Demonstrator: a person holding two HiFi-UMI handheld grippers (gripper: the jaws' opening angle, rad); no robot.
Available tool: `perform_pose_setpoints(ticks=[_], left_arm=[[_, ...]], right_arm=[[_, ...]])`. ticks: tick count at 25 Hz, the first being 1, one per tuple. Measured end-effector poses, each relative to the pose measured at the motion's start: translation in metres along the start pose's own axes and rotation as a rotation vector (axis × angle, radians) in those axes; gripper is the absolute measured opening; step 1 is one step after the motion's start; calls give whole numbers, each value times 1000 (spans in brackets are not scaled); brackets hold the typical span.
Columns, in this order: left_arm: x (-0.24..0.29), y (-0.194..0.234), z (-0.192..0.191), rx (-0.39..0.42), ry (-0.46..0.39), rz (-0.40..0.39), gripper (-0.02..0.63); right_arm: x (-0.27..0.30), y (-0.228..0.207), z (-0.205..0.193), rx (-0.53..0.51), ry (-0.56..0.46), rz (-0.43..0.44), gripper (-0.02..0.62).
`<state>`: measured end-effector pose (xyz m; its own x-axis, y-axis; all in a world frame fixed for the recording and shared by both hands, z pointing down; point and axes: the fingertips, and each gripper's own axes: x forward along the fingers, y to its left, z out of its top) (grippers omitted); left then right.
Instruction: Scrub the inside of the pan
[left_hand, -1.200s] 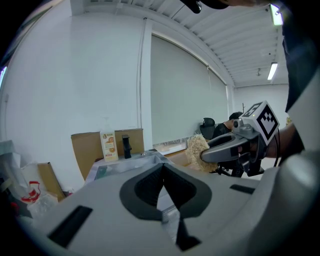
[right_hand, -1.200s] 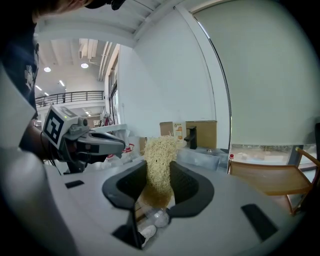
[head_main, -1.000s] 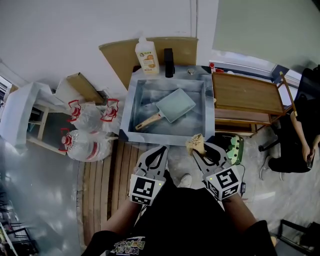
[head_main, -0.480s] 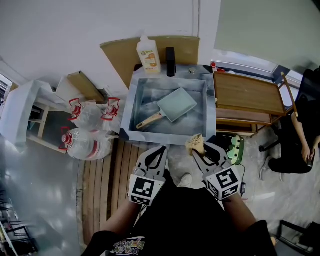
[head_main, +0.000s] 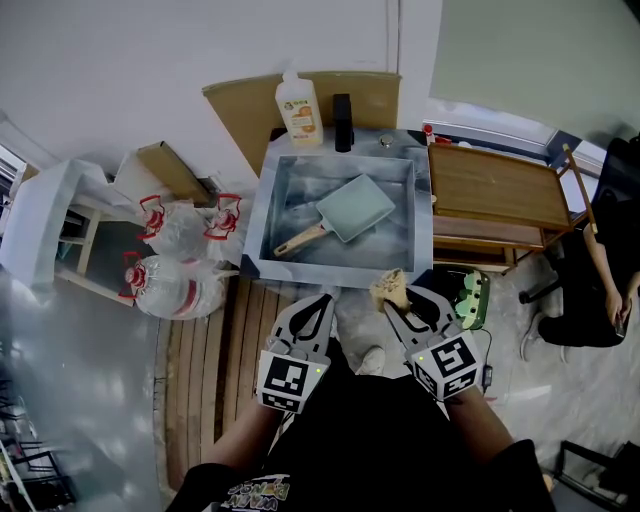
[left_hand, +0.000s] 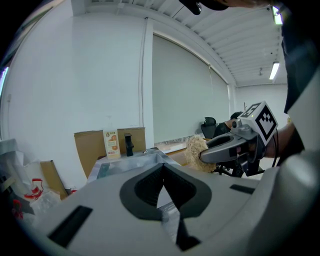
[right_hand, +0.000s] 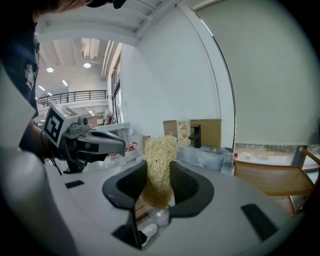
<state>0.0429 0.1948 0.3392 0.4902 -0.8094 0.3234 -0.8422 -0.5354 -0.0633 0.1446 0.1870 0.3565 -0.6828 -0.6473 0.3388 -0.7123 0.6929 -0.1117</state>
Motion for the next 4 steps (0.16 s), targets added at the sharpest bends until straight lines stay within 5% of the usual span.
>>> perform_pose_setpoints(ticks=[4], left_arm=[[-1,0,2,3,-5,0,9]], right_arm=[[0,1,2,-5,0,2,146]])
